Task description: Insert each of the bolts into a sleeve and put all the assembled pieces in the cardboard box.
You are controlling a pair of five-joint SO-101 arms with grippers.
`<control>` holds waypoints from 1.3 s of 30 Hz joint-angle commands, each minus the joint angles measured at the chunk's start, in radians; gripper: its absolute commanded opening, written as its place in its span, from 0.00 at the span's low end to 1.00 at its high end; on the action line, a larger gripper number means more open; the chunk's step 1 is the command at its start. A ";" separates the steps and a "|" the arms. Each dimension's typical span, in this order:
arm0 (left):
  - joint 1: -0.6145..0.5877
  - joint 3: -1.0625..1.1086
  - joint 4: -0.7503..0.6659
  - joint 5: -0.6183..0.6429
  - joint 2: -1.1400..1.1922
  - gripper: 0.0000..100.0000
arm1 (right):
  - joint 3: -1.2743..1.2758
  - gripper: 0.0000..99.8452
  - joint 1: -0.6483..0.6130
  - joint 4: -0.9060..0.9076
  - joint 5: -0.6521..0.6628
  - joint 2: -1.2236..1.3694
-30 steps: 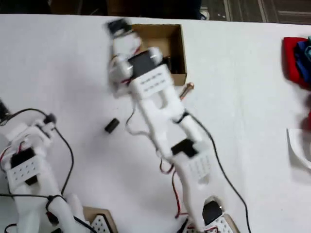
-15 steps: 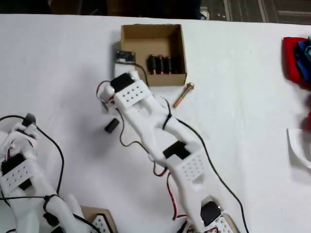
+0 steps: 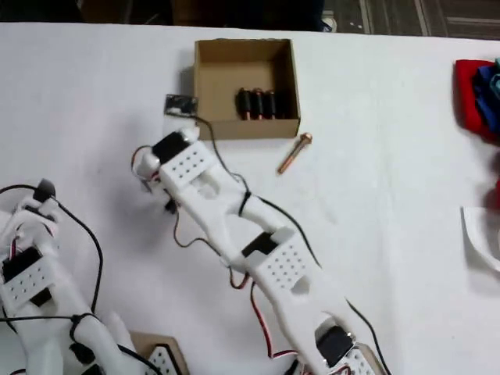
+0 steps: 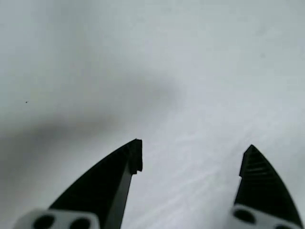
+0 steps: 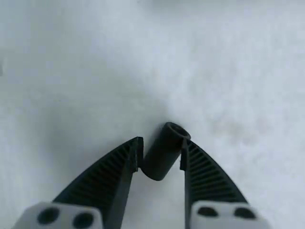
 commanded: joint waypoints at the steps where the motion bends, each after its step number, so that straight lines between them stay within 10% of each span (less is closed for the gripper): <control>1: -0.011 -0.001 -0.054 0.008 -0.006 0.33 | -0.032 0.12 -0.028 0.021 -0.035 0.021; 16: -0.011 -0.001 -0.054 0.008 -0.011 0.33 | -0.032 0.12 0.024 0.056 -0.023 0.091; 25: 0.005 -0.001 -0.058 0.008 -0.006 0.33 | -0.032 0.02 0.137 0.234 0.443 -0.001; 39: 0.049 0.016 -0.060 0.005 -0.006 0.33 | 0.249 0.02 0.397 0.341 0.783 -0.372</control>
